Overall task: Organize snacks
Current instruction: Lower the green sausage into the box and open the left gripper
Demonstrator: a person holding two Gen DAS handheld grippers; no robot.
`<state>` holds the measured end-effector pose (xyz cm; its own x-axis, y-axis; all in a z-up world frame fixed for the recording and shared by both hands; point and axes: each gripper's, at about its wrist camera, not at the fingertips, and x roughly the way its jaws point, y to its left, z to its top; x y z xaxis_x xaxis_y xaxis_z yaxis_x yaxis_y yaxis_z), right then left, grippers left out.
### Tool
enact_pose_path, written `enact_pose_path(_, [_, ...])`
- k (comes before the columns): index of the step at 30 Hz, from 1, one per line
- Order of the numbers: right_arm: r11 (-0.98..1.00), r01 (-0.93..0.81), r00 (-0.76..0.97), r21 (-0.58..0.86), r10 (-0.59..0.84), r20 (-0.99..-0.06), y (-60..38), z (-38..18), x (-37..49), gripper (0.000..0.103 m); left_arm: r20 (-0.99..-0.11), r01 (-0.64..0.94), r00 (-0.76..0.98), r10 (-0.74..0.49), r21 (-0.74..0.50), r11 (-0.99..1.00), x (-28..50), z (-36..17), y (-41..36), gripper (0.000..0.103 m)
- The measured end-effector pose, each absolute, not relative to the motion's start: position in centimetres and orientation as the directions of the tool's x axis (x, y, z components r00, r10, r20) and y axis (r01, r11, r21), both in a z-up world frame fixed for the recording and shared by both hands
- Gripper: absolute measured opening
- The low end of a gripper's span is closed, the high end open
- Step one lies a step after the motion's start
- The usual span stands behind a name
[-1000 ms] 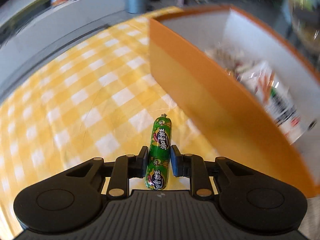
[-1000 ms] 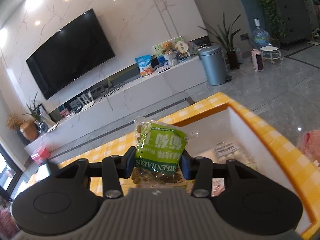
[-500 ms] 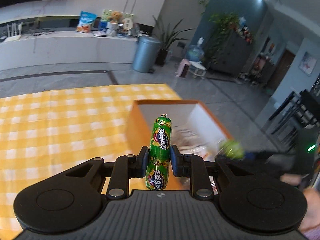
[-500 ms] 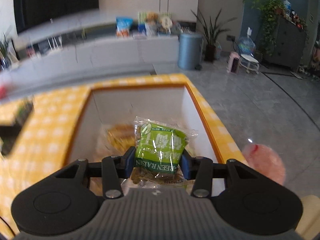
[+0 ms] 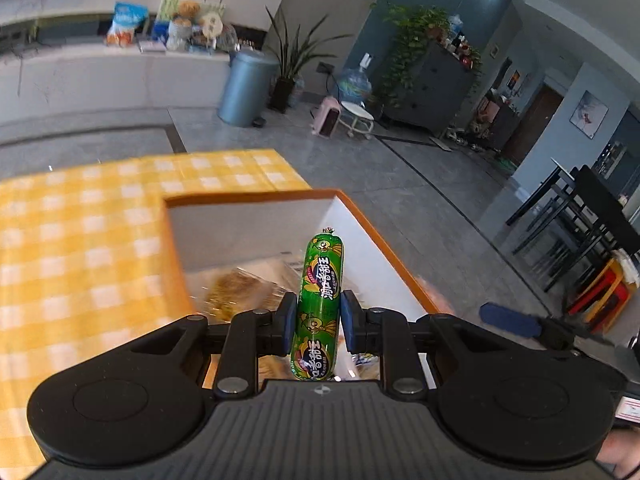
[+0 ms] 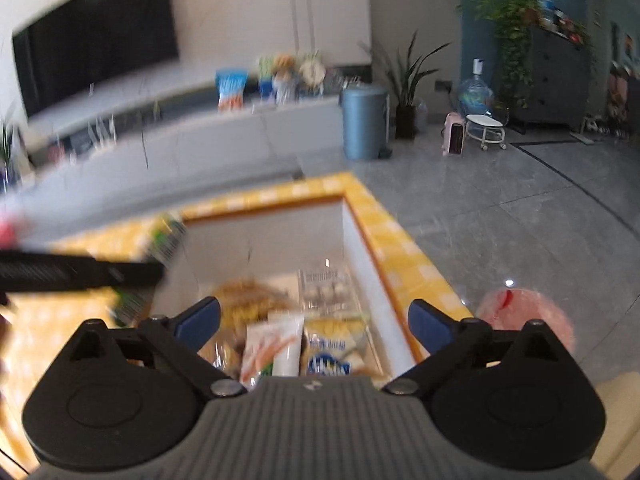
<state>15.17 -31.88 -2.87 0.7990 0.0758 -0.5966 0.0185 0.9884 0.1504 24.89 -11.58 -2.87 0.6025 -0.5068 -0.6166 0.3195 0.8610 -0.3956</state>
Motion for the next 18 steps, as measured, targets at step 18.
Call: enact_pose_path(18, [0.978,0.052,0.797,0.201,0.08,-0.598,-31.7,-3.9,16.4,0.097,-0.664,0.164,0.73,-0.162,-0.06,0.985,23.8,-4.1,-15.4,0.029])
